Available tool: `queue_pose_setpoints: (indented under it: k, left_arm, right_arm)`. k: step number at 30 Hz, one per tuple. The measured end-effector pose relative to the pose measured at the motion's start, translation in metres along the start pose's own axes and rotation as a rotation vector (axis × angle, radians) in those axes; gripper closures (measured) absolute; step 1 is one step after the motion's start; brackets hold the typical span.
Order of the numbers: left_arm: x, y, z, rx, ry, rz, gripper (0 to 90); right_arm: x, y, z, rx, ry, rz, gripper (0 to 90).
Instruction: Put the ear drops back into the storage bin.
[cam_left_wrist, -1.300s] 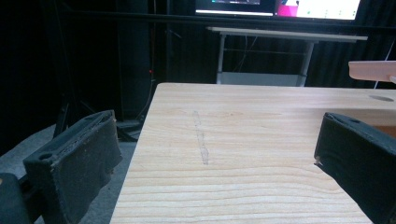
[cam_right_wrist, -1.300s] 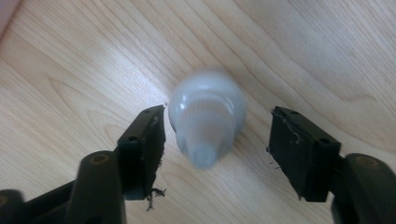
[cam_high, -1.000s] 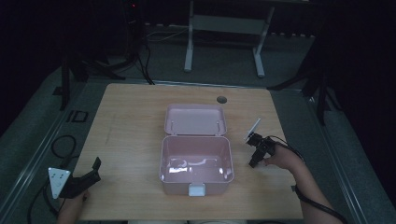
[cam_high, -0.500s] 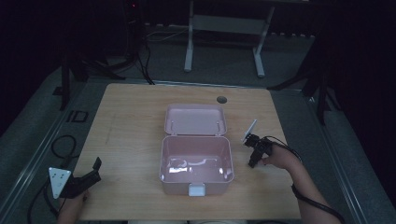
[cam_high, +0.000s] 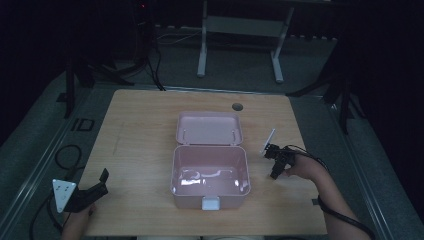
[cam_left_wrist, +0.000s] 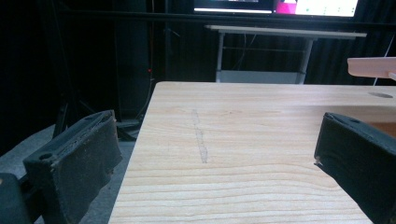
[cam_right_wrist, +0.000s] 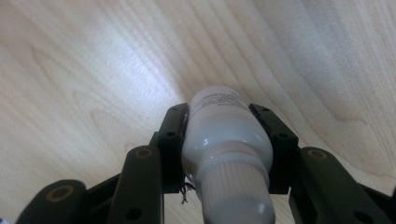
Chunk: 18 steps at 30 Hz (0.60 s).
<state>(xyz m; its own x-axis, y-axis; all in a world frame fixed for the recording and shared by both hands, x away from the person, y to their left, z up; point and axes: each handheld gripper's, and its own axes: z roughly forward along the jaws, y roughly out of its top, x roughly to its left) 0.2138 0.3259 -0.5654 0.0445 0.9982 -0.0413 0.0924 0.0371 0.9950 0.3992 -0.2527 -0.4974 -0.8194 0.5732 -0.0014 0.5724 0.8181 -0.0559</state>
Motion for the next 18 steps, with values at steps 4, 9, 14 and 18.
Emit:
queue_pose_setpoints:
  k: [4, 9, 14, 18]
  left_arm:
    - [0.000, 0.000, 0.000, 0.001, 0.000, 0.000, 0.4]
    - [0.000, 0.000, 0.000, 0.000, -0.002, 0.000, 0.4]
    - [0.000, 0.000, 0.000, 0.001, -0.001, 0.001, 0.4]
    - [0.000, 0.000, 0.000, 0.001, -0.002, 0.000, 0.4]
  right_arm:
    - [0.003, -0.004, -0.001, -0.003, 0.000, -0.059, 59.2]
    - [0.009, -0.008, -0.002, 0.011, 0.002, -0.124, 59.2]
    - [0.018, -0.011, -0.004, 0.011, 0.010, -0.216, 59.3]
    - [0.023, -0.014, -0.007, -0.005, 0.010, -0.286, 59.3]
